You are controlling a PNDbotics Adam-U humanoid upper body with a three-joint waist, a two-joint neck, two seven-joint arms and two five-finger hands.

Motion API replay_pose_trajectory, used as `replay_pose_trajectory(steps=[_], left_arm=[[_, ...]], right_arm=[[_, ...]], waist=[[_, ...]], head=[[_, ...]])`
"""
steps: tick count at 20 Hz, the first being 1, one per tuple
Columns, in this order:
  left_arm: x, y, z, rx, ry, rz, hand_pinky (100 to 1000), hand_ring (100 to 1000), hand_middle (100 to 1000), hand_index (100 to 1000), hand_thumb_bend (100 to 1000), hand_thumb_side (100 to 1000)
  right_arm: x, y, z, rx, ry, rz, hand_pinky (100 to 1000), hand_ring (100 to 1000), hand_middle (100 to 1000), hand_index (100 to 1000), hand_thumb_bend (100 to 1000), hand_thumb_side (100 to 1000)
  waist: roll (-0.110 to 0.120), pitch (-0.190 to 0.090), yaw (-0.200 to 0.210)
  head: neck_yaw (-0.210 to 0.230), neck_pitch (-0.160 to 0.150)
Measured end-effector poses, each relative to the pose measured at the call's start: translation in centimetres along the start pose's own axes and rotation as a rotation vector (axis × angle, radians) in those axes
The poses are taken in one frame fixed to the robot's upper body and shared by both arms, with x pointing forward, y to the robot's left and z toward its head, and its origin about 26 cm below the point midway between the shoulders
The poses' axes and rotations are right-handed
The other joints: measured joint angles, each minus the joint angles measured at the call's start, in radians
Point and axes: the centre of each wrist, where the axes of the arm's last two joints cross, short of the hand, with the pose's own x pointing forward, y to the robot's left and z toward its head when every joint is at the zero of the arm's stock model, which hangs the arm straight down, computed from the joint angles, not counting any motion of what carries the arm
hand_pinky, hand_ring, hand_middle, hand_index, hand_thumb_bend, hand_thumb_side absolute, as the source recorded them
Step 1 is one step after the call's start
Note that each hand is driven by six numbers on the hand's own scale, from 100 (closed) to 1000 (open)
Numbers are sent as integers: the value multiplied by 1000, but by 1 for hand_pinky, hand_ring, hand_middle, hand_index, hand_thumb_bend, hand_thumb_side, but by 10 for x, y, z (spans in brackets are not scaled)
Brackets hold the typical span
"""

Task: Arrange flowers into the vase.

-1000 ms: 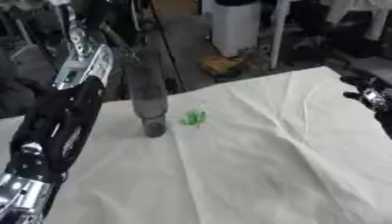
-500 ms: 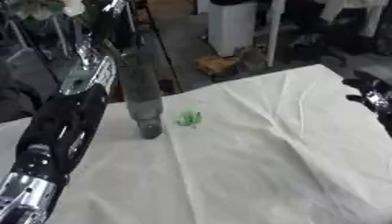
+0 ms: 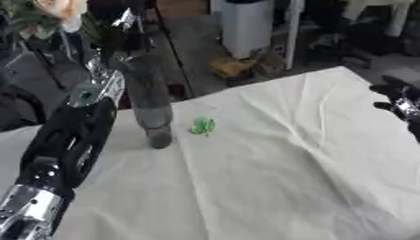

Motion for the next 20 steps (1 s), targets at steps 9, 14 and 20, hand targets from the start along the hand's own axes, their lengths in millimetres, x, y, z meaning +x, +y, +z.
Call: replay_pose_trajectory(steps=[9, 14, 20], left_arm=[[0, 0, 0, 2, -22, -69, 453, 228, 325, 181, 1000, 353], [3, -1, 0, -2, -50, -124, 576, 377, 455, 327, 1000, 366], [5, -2, 0, -3, -67, -180, 776, 615, 674, 506, 1000, 382]], right_arm=[[0, 0, 0, 1, 2, -1, 897, 1000, 857, 1000, 100, 811], [0, 0, 0, 1, 2, -1, 896, 1000, 857, 1000, 100, 810], [0, 0, 0, 1, 3, -2, 896, 1000, 857, 1000, 100, 812]], waist=[[0, 1, 5], [0, -1, 8], [0, -4, 10]], head=[[0, 0], [-1, 0], [-4, 0]])
